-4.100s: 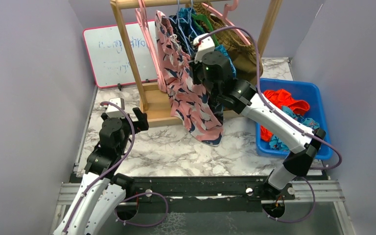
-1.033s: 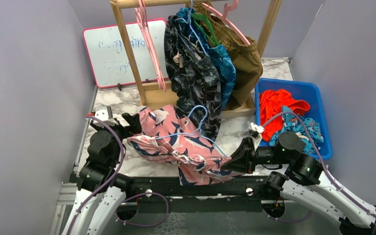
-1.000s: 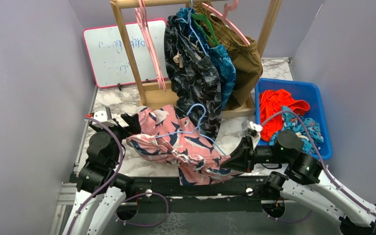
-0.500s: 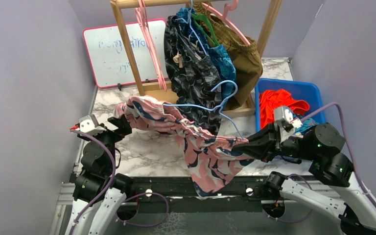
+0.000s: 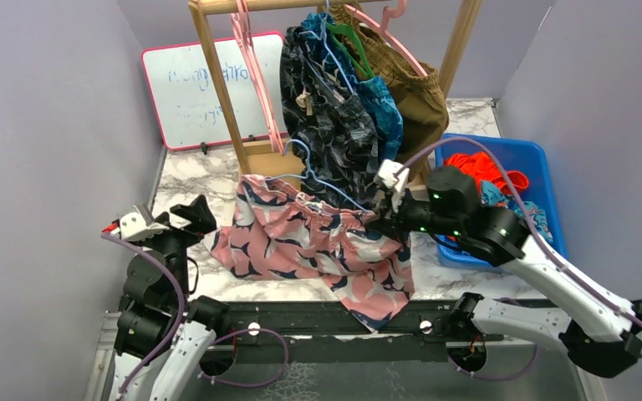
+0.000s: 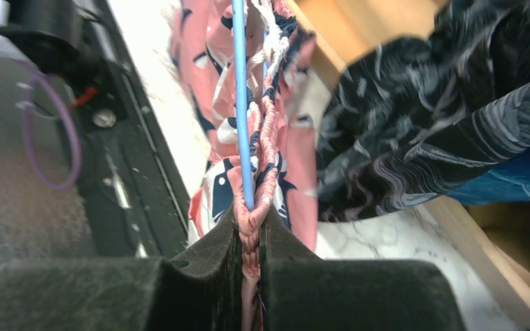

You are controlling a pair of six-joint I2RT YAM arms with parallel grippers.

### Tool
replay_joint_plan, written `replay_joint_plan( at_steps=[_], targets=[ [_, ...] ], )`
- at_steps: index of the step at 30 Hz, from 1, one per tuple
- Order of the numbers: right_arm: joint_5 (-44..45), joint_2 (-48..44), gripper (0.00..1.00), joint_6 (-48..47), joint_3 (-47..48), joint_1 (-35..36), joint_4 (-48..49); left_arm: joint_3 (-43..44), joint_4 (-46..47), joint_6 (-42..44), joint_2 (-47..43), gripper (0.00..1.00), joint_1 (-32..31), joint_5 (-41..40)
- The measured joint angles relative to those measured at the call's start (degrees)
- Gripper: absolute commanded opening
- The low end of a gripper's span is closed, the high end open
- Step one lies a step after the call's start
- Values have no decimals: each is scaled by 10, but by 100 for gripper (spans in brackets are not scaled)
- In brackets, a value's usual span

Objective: Remove the shorts from the hanger
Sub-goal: Pick up the hanger from the clothes rod.

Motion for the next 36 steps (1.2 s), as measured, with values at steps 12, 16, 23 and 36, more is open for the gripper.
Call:
replay_joint_plan(
  at_steps=[12, 16, 23, 36],
  targets=[
    [-50, 159, 1, -26, -19, -1, 12, 61, 38, 34, 180, 85, 1, 306],
    [-82, 169, 1, -13, -28, -1, 29, -8, 66, 9, 186, 84, 1, 413],
    [-121, 223, 1, 11, -28, -1, 56, -55, 85, -32, 142, 89, 1, 483],
    [-143, 267, 1, 60, 0, -1, 70, -82, 159, -93, 155, 60, 1, 476]
  ],
)
